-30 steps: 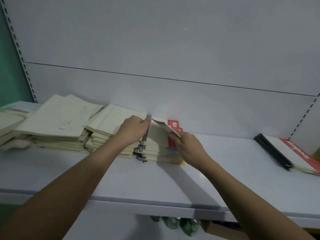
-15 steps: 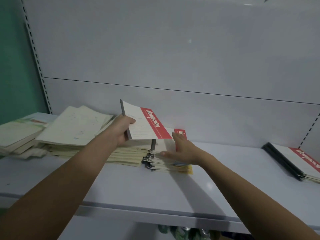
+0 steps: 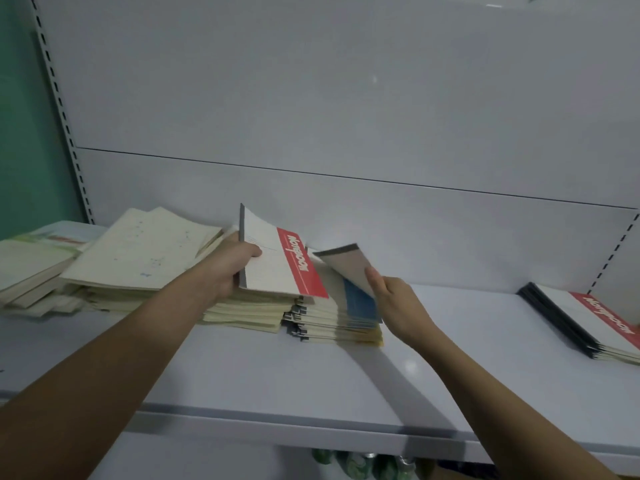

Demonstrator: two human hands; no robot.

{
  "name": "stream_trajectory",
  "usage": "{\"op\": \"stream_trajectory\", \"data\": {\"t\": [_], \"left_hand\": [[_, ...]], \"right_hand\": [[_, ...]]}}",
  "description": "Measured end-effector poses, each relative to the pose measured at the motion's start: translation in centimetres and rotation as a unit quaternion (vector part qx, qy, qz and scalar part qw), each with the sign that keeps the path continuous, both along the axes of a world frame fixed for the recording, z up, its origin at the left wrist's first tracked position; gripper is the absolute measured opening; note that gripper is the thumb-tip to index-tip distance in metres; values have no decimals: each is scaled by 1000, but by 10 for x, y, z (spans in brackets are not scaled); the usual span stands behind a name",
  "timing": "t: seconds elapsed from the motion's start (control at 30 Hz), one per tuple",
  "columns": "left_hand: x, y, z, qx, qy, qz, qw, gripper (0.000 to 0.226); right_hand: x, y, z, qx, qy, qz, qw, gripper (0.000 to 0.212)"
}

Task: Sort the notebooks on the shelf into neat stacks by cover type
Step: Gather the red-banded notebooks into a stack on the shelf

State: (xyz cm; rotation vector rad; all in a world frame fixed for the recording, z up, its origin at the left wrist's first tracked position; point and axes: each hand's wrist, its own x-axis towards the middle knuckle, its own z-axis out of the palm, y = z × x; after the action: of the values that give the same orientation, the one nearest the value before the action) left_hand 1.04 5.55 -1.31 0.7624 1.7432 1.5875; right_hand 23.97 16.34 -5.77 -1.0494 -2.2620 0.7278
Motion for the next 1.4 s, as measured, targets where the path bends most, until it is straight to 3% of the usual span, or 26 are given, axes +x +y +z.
{"op": "stream_trajectory", "data": {"t": [0.1, 0.27, 0.4, 0.57, 0.73, 0.83, 1.0, 1.2, 1.27, 1.4], "left_hand": [[15, 6, -2, -19, -4, -54, 998, 32], [40, 18, -5, -16, -105, -100, 989, 32], [57, 32, -20, -10, -69, -97, 993, 36], [104, 61, -20, 40, -98, -90, 990, 28], [182, 117, -25, 31, -110, -111, 987, 35], [245, 151, -35, 30, -123, -127, 984, 33], [352, 194, -61, 48, -117, -174, 976, 35], [448, 231, -87, 118, -86, -80, 986, 40], [464, 245, -94, 119, -50, -88, 988, 36], [475, 271, -115, 59, 106, -156, 980, 31]], "right_hand": [[-11, -10, 9, 3, 72, 11, 997, 56], [-23, -32, -1, 89, -10, 144, 986, 34], [-3, -22, -17, 87, -46, 169, 981, 52], [48, 16, -3, -6, 116, 17, 993, 27], [123, 62, 3, -176, 259, -60, 948, 29], [185, 86, -7, -208, 302, -106, 924, 28], [287, 128, -26, -181, 294, -212, 914, 39], [369, 181, -27, -156, 270, -253, 916, 35], [380, 199, -32, -158, 250, -255, 921, 37], [390, 228, -47, -92, 182, -267, 942, 41]]}}
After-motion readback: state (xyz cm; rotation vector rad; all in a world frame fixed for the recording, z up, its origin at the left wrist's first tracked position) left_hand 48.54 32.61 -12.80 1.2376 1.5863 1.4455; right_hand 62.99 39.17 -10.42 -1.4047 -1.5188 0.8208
